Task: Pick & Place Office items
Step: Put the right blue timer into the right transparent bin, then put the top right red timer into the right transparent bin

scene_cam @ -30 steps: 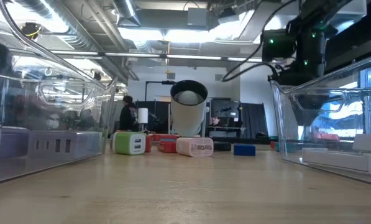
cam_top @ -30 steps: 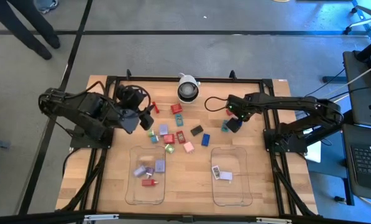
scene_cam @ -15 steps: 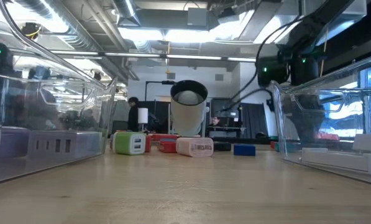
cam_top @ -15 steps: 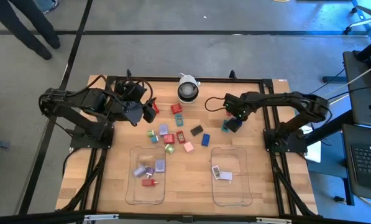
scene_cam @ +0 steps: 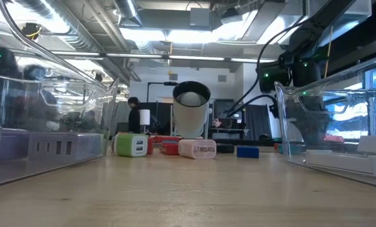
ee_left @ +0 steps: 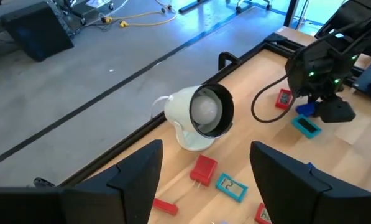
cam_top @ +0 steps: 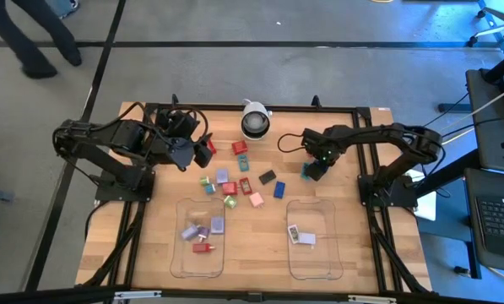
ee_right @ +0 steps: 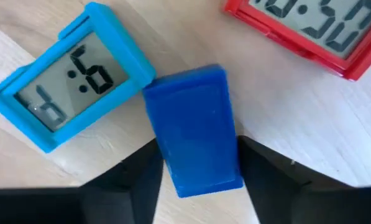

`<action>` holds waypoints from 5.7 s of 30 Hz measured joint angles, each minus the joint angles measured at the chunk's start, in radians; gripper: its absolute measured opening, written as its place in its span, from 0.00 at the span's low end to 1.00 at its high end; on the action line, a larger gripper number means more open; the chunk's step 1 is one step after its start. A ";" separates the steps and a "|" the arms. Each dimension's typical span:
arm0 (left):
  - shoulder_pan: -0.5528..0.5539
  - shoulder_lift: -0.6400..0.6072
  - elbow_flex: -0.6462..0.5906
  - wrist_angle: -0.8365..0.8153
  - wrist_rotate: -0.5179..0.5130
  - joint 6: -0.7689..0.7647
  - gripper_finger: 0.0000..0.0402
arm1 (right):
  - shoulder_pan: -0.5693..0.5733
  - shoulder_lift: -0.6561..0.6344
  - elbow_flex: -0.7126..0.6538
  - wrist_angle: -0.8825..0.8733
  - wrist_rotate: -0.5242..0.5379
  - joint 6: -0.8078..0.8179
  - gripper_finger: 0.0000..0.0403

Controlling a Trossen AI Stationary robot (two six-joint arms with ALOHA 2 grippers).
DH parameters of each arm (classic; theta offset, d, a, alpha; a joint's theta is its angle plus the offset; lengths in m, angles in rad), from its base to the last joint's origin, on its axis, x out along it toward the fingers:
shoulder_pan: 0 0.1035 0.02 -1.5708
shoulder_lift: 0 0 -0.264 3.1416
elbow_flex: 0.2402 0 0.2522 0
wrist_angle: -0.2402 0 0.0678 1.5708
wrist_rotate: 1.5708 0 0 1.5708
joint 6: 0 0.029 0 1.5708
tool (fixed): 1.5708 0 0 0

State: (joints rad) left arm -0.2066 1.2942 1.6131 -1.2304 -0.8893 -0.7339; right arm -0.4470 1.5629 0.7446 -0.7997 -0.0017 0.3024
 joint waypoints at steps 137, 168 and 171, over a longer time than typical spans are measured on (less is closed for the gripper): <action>-0.138 0.076 0.000 0.270 0.026 0.114 0.60 | 0.514 -0.370 0.397 -0.230 0.315 0.484 0.64; -0.064 0.042 0.000 0.262 -0.001 0.241 0.60 | -0.049 -0.011 0.302 -0.240 0.082 -0.475 0.70; -0.049 0.042 0.000 0.262 -0.011 0.224 0.60 | -0.073 0.041 0.302 -0.228 0.111 -0.643 0.70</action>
State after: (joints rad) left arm -0.2559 1.3361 1.6127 -0.9688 -0.9000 -0.5103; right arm -0.5197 1.6041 1.0462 -1.0280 0.1088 -0.3409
